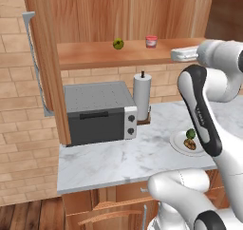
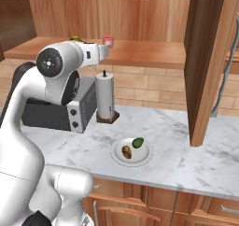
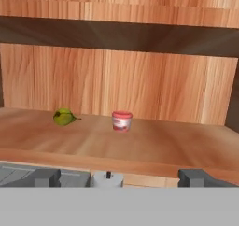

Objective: Pick the avocado and bread from the counter and place them on the plate. Then pick the jam from the cabinet and place it next to the plate. Lastly close the cabinet door.

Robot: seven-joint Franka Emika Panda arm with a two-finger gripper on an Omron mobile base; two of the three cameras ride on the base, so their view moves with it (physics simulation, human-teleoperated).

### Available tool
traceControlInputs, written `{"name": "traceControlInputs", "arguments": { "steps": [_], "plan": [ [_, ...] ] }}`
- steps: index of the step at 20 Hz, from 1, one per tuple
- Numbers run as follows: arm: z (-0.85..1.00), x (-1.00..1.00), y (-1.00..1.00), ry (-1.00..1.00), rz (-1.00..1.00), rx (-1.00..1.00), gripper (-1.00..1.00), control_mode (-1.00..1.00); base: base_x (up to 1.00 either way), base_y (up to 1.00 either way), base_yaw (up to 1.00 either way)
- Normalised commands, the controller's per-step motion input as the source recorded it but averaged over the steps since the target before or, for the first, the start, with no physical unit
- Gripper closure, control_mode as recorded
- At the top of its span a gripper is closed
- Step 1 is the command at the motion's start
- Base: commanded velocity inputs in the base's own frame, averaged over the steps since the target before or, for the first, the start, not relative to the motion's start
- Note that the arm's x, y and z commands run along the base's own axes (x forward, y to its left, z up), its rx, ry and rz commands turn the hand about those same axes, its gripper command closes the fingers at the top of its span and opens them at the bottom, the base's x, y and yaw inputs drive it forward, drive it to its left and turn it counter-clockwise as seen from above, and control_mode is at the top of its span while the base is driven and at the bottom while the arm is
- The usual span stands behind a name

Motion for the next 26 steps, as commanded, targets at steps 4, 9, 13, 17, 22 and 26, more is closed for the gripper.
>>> {"name": "traceControlInputs", "arguments": {
  "steps": [4,9,13,17,22,26],
  "plan": [
    [-0.04,0.34,0.0,0.05,0.0,0.0,-1.0,-1.0,0.0,0.0,0.0],
    [-0.03,0.4,0.0,0.08,0.0,0.0,-1.0,-1.0,0.0,0.0,0.0],
    [-0.02,0.49,0.0,0.07,0.0,0.02,-1.0,-1.0,0.0,0.0,0.0],
    [-0.03,0.44,0.0,0.04,0.0,0.03,-1.0,-1.0,0.0,0.0,0.0],
    [-0.05,0.35,0.0,0.0,0.0,0.0,-1.0,-1.0,0.0,0.0,0.0],
    [-0.07,0.37,0.0,0.0,0.0,0.0,-1.0,-1.0,0.0,0.0,0.0]
  ]
}}
